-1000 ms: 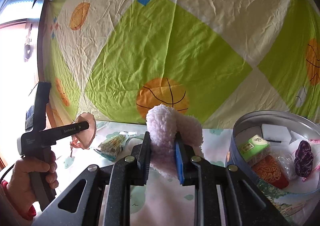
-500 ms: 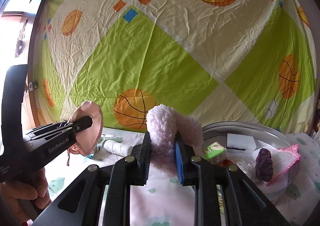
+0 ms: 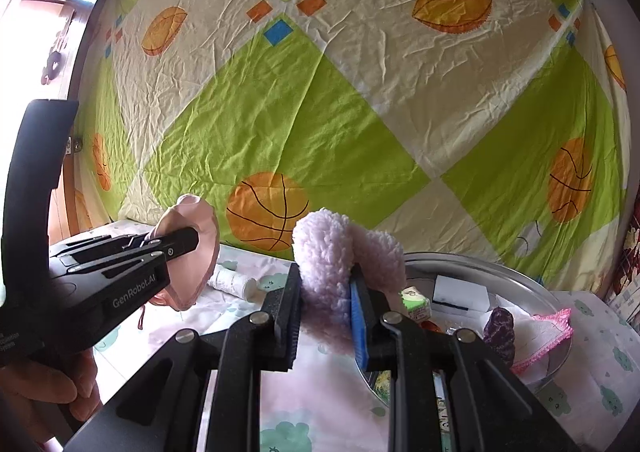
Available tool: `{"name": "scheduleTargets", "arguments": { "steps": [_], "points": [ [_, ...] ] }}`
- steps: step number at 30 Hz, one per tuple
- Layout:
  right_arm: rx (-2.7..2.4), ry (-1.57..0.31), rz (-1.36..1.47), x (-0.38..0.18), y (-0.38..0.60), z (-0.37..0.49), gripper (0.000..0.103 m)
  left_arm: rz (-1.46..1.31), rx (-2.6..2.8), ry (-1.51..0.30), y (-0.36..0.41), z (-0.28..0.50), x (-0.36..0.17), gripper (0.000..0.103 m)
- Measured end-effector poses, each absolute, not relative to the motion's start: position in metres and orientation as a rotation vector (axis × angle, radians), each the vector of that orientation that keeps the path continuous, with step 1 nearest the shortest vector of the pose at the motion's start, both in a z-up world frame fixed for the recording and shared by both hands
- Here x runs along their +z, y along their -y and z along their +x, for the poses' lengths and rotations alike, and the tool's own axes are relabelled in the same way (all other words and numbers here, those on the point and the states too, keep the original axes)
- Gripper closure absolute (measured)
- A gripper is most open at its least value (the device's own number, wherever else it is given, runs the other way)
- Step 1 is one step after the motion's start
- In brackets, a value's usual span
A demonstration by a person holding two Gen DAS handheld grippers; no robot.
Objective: Organize soft objects
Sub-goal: 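Carry the puff and pink cloth over the tin and open both tools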
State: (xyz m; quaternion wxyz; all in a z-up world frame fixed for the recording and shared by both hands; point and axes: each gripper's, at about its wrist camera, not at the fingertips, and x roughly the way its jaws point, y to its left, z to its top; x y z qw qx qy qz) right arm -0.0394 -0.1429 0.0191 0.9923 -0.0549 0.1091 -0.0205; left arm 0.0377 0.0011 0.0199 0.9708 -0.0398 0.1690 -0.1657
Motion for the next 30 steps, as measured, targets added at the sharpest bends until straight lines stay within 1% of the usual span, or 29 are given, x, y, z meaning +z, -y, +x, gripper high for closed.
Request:
{"name": "scheduleTargets", "arguments": {
  "steps": [7, 16, 30],
  "points": [
    [-0.081, -0.173, -0.116, 0.028, 0.174, -0.051, 0.08, -0.065, -0.381, -0.34, 0.024, 0.025, 0.021, 0.096],
    [-0.217, -0.121, -0.085, 0.039, 0.238, -0.062, 0.08, -0.04, -0.462, -0.319, 0.06, 0.011, 0.029, 0.096],
    [-0.369, -0.095, -0.035, 0.05, 0.311, -0.067, 0.08, -0.021, -0.567, -0.308, 0.125, 0.014, 0.046, 0.096]
  ]
}}
